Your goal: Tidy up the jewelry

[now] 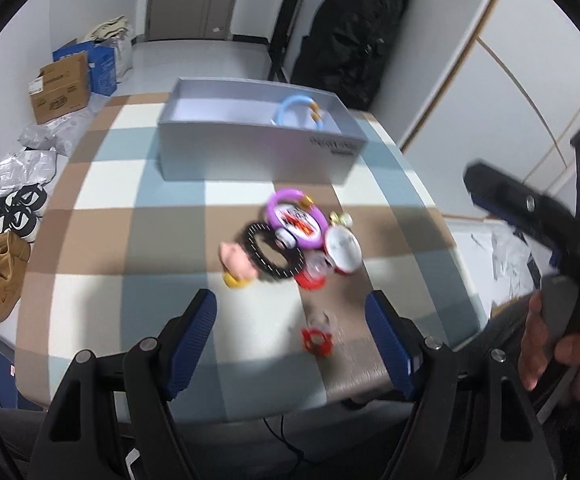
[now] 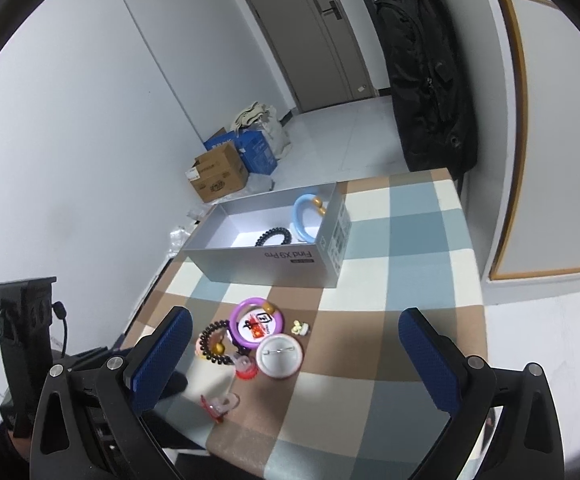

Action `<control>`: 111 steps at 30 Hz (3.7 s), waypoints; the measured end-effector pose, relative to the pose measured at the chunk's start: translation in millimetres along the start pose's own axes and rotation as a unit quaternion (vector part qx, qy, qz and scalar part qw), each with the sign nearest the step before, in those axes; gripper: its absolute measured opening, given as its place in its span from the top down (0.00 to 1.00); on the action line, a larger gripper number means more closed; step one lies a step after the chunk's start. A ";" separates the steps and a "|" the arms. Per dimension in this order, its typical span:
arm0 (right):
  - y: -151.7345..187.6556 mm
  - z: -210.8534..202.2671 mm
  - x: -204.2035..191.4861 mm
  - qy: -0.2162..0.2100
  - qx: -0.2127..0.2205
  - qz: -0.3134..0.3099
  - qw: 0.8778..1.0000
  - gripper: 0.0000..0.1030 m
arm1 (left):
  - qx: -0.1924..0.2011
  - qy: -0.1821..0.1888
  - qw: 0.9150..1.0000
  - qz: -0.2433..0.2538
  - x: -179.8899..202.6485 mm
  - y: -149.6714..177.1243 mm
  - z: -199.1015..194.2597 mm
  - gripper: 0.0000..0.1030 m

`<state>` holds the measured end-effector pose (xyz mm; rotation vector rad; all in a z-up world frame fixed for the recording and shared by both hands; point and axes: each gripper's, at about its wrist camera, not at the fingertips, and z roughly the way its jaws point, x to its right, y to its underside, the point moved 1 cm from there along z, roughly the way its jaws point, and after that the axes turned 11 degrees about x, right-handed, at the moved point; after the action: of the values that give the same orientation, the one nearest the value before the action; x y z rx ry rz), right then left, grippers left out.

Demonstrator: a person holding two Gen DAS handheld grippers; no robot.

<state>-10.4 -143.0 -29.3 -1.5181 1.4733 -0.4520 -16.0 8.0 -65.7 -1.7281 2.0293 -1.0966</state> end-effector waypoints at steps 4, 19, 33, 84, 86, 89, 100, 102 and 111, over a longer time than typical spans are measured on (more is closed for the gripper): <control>0.1 -2.2 7.2 0.012 -0.001 0.012 1.000 0.00 | -0.018 -0.003 1.000 0.010 6.2 12.9 6.9 0.30; 3.9 -1.9 17.0 0.032 -0.015 0.025 0.999 0.00 | -0.031 -0.036 0.997 0.063 22.2 29.3 18.2 0.40; 5.8 2.4 18.8 0.041 -0.026 0.027 0.998 0.00 | -0.036 0.016 0.999 -0.002 6.5 22.7 21.6 0.85; 55.9 77.1 -67.4 -0.024 -0.145 -0.137 0.980 0.95 | 0.048 0.019 0.988 -0.146 -69.0 -19.6 -1.6 0.86; 54.2 75.8 -67.1 -0.023 -0.141 -0.135 0.981 0.95 | 0.047 0.018 0.988 -0.144 -68.0 -19.4 -1.8 0.86; 50.6 73.1 -64.5 -0.022 -0.136 -0.127 0.982 0.95 | 0.045 0.018 0.988 -0.144 -68.4 -19.3 -0.9 0.86; 32.3 57.7 -51.9 -0.031 -0.105 -0.072 0.991 0.95 | 0.048 0.014 0.988 -0.145 -66.4 -22.1 -0.9 0.86; 28.5 53.8 -48.7 -0.034 -0.097 -0.061 0.993 0.95 | 0.048 0.011 0.988 -0.146 -67.1 -22.5 -0.9 0.86; 19.5 51.3 -44.9 -0.051 -0.084 -0.028 0.995 0.95 | 0.052 0.007 0.990 -0.133 -59.6 -28.3 0.3 0.86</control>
<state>9.7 -80.1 -54.9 -1.6931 1.4212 -0.2846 20.3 62.9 -62.6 -1.9833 1.7488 -1.2702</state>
